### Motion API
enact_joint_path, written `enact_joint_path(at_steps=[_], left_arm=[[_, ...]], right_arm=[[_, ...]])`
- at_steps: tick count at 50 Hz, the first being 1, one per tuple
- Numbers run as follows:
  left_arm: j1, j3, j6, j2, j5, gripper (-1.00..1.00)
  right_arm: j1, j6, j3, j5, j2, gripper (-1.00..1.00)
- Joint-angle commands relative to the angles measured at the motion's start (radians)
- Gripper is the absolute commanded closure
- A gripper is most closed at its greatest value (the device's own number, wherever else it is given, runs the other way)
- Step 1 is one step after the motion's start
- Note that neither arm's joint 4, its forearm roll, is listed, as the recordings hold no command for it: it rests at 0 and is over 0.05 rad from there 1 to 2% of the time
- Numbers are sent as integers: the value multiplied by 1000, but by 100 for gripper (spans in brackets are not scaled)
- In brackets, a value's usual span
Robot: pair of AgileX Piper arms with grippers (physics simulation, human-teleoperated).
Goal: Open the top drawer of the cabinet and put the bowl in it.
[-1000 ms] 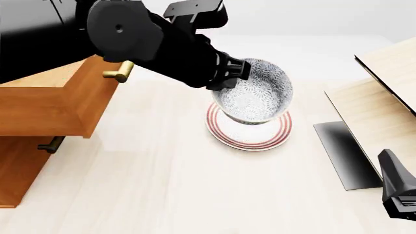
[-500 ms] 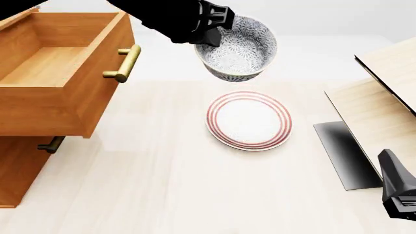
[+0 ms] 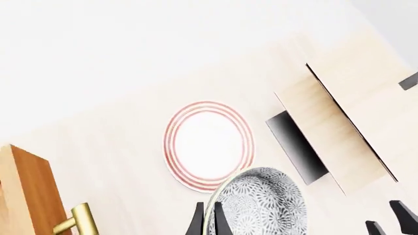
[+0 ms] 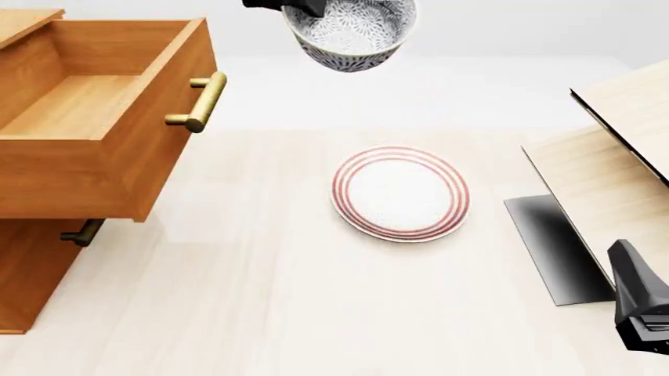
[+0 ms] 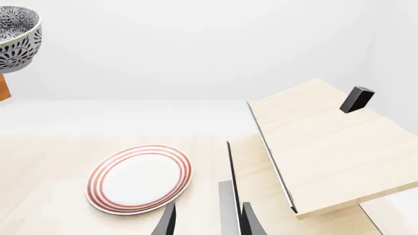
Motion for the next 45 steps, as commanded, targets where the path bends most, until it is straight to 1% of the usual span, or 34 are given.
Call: enact_joint_path(at_steps=[1, 4, 10, 18, 22, 29, 37, 45], left_arm=[[51, -70, 3, 0, 42, 100], [82, -91, 10, -12, 64, 100], [100, -110, 3, -26, 87, 100], [155, -81, 5, -62, 89, 100], [180, -48, -11, -94, 74, 100], [226, -8, -17, -139, 67, 100], [279, 70, -36, -205, 40, 100], [330, 130, -75, -270, 15, 100]], right_arm=[[1, 1, 1, 0, -1, -100], [1, 1, 1, 0, -1, -100], [1, 1, 1, 0, -1, -100], [1, 1, 1, 0, -1, -100], [1, 2, 1, 0, -1, -100], [1, 1, 1, 0, -1, -100], [1, 1, 1, 0, -1, -100], [1, 1, 1, 0, -1, -100]])
